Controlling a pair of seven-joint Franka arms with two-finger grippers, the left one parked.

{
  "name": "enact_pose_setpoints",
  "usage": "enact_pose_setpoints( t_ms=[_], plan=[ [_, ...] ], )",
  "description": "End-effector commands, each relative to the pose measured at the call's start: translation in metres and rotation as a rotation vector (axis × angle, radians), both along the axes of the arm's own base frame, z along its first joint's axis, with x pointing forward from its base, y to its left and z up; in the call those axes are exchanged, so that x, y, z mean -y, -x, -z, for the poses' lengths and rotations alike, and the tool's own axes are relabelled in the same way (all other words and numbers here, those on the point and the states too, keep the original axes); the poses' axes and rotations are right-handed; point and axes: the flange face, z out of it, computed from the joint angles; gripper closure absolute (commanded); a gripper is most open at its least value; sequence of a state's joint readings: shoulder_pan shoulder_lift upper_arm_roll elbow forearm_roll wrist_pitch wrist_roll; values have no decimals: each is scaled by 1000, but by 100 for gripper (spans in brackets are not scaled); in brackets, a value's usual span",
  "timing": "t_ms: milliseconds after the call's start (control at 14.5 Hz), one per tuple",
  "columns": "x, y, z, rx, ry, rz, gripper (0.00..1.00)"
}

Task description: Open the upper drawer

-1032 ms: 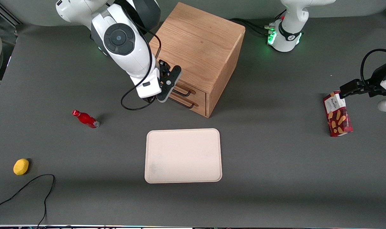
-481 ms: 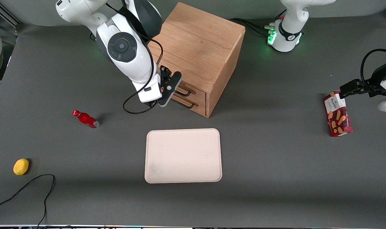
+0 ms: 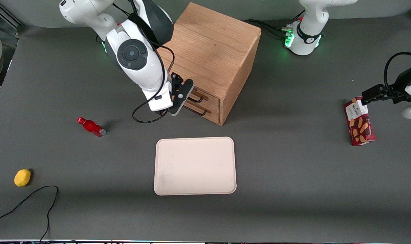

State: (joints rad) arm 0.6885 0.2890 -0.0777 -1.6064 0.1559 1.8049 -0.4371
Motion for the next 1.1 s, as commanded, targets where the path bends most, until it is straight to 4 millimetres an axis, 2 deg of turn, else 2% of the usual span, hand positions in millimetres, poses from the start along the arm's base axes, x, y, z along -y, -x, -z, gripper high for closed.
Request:
enact_pose_setpoints(
  t_ms=[0,1032],
  plan=[
    [3,9,7,2,-27,-18,0],
    [-1,13,28,11,-34,-39,0]
  ],
)
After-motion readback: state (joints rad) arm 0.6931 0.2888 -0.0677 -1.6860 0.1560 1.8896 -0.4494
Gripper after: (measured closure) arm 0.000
